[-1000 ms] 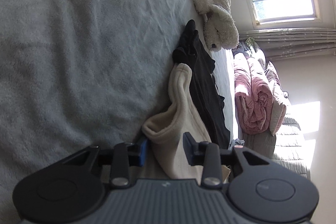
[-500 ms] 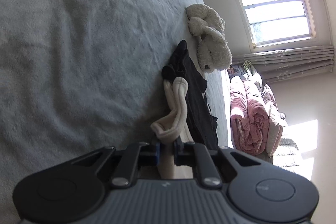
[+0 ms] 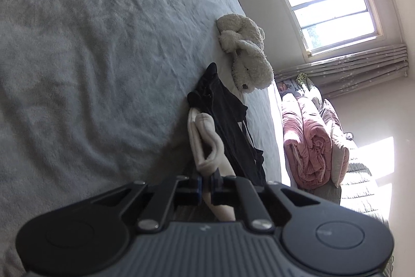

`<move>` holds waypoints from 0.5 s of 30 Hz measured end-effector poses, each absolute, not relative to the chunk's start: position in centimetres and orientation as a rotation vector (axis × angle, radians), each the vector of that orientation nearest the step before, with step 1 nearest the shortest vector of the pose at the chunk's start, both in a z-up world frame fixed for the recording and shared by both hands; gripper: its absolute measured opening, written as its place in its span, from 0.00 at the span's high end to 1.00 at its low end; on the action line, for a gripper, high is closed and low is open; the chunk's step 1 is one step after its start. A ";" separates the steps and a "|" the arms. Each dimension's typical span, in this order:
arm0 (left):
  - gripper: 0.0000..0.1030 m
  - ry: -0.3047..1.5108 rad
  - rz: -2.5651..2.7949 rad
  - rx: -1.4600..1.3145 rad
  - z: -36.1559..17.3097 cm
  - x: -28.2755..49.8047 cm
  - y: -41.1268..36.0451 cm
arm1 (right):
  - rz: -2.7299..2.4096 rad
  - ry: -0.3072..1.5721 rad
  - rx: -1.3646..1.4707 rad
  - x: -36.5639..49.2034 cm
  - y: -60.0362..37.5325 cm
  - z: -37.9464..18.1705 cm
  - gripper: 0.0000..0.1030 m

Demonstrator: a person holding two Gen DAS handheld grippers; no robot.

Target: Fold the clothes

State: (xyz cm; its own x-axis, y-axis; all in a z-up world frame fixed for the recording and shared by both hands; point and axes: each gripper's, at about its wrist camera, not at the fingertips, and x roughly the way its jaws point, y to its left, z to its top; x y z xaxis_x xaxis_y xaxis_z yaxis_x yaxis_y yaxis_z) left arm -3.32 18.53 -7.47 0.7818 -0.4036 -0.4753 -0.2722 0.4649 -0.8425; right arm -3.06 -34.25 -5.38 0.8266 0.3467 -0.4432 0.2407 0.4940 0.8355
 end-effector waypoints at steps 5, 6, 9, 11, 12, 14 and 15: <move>0.95 0.711 -0.089 -1.120 -7.6 -4.7 18.8 | 0.077 0.639 1.053 -4.7 -33.9 -4.4 0.90; 0.95 0.713 -0.092 -1.121 -7.6 -5.1 18.8 | 0.079 0.647 1.051 -5.2 -33.9 -4.2 0.90; 0.95 0.723 -0.104 -1.124 -7.4 -6.4 19.0 | 0.082 0.671 1.050 -6.6 -34.1 -3.8 0.90; 0.95 0.734 -0.114 -1.136 -7.4 -7.5 19.2 | 0.088 0.681 1.057 -7.5 -34.4 -3.7 0.90; 0.95 0.740 -0.119 -1.144 -7.4 -8.1 19.3 | 0.090 0.687 1.059 -8.0 -34.5 -3.7 0.90; 0.95 0.751 -0.128 -1.153 -7.3 -9.3 19.4 | 0.090 0.700 1.069 -9.0 -34.7 -3.7 0.90; 0.95 0.756 -0.131 -1.154 -7.3 -9.9 19.4 | 0.091 0.707 1.076 -9.5 -34.7 -3.8 0.90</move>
